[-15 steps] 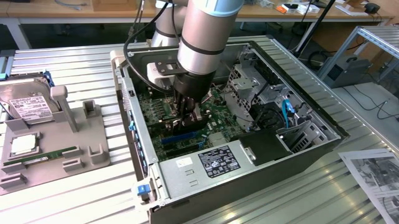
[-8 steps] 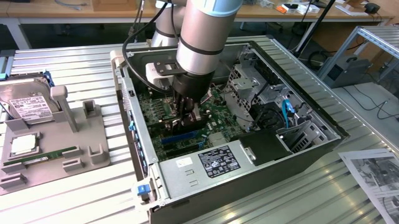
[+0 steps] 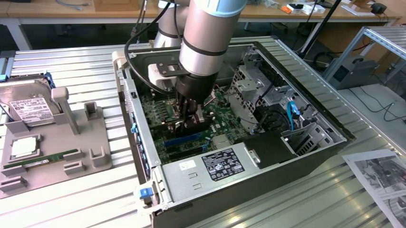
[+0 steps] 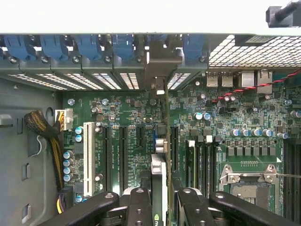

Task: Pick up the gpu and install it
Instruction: 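Insert the gpu into the slot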

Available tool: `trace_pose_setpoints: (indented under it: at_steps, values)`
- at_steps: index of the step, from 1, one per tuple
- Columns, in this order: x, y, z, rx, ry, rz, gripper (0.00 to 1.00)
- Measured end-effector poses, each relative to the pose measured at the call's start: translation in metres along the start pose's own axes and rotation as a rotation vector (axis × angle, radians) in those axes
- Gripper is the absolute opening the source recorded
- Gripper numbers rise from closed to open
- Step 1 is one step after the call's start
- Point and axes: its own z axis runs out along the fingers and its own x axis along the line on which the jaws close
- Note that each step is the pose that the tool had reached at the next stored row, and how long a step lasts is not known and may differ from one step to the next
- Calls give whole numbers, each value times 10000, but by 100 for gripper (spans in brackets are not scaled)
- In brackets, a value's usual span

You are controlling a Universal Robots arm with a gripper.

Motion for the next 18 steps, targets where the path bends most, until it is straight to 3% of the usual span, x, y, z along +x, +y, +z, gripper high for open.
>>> trace_pose_setpoints:
  at_steps: [18]
  values:
    - [-2,15,2,1,-18,97,27]
